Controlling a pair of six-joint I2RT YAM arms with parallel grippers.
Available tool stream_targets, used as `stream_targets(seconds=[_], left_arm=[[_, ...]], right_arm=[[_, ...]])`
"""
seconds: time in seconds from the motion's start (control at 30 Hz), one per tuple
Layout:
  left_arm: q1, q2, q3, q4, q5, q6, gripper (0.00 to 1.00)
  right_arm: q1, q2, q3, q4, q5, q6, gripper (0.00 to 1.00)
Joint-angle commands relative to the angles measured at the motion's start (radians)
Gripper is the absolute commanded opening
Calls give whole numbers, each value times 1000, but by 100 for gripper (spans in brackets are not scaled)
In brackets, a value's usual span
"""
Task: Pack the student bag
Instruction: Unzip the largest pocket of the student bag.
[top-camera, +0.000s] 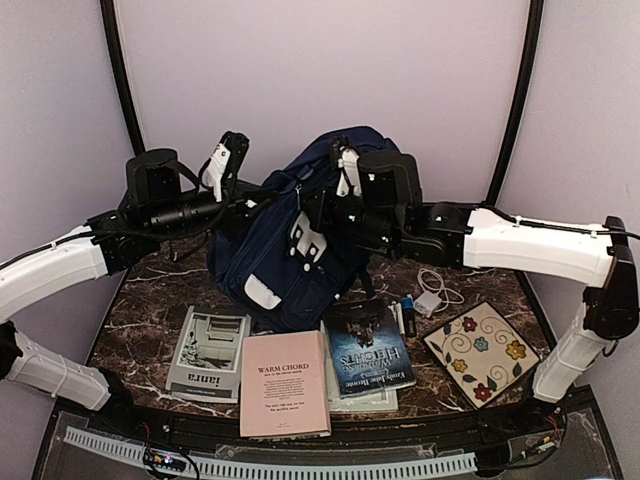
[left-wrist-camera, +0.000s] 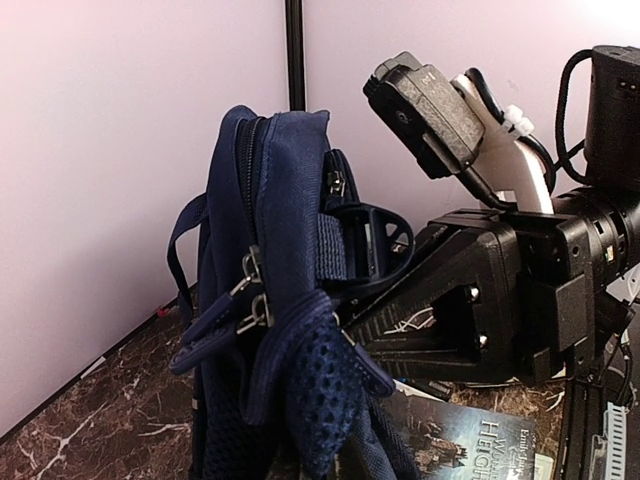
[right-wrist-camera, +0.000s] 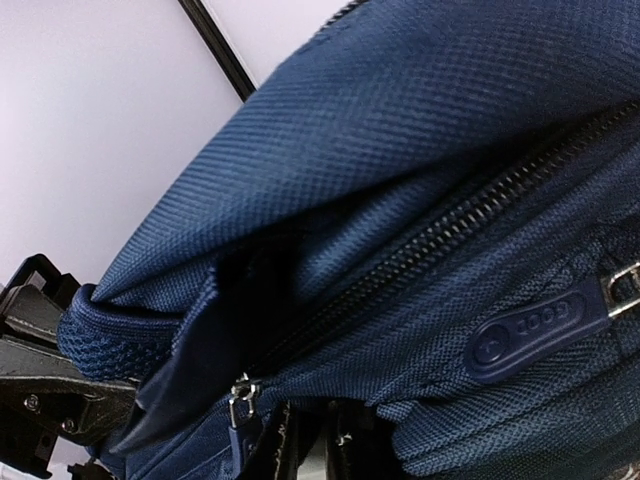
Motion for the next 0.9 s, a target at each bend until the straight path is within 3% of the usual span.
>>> stream_targets(seconds=[0.0,0.43,0.6,0.87], left_arm=[[-9,-20,10,124,55,-3,0],[-9,-21,-1,131,21,11,0],[-10,-17,0,139,19,8,0],[-10,-14,6,136,23,8,0]], right_arm=[[-8,29,28,12,-45,-22,13],[-17,-163,-132,68,-38,-81,19],[39,-131,-84,102,4,-134,29],[41,-14,5,71,14,-85,29]])
